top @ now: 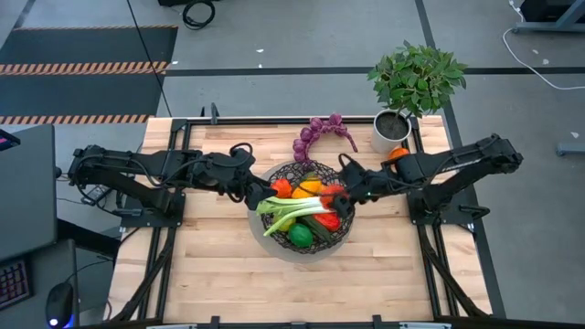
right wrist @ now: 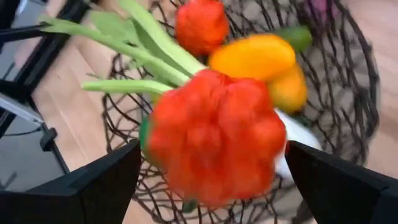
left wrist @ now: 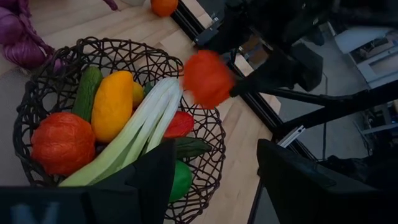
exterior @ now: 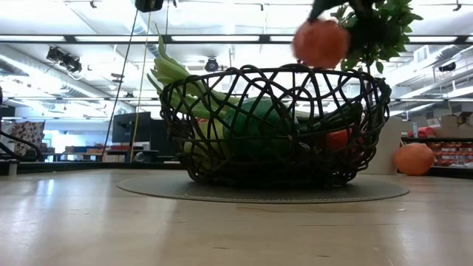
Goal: Build produce basket
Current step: Put the orange squash into the black wire basket, then put the orange into the black wire basket
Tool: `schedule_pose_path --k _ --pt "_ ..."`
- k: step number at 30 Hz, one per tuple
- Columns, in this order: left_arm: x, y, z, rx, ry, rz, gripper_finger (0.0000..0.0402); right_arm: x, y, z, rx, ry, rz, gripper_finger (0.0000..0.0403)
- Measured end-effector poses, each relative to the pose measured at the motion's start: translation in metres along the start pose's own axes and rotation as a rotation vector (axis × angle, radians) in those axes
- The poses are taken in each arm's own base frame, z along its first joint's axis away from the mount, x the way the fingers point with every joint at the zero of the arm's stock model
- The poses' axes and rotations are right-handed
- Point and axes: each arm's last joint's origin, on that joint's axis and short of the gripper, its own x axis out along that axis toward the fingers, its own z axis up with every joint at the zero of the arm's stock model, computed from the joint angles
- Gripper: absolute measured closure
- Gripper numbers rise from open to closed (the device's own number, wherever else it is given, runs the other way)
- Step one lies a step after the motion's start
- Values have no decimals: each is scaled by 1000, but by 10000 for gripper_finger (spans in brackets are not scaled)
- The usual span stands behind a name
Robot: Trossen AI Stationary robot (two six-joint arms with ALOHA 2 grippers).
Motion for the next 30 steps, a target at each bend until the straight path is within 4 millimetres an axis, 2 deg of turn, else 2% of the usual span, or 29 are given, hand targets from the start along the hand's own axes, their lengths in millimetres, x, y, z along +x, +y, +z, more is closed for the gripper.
schedule_pose_path --k 4,8,12,20,30 --pt "0 0 0 -1 0 0 170 1 0 1 4 -7 -5 3" --pt "0 0 0 -1 0 0 170 3 9 10 53 -98 80 3" --pt "0 0 0 -1 0 -1 170 5 11 11 56 -104 90 3" --pt "-1 -3 -4 8 13 -12 170 6 -4 0 37 34 -48 3" --pt "-1 -4 -5 17 16 -14 170 3 -22 -9 87 96 -253 5"
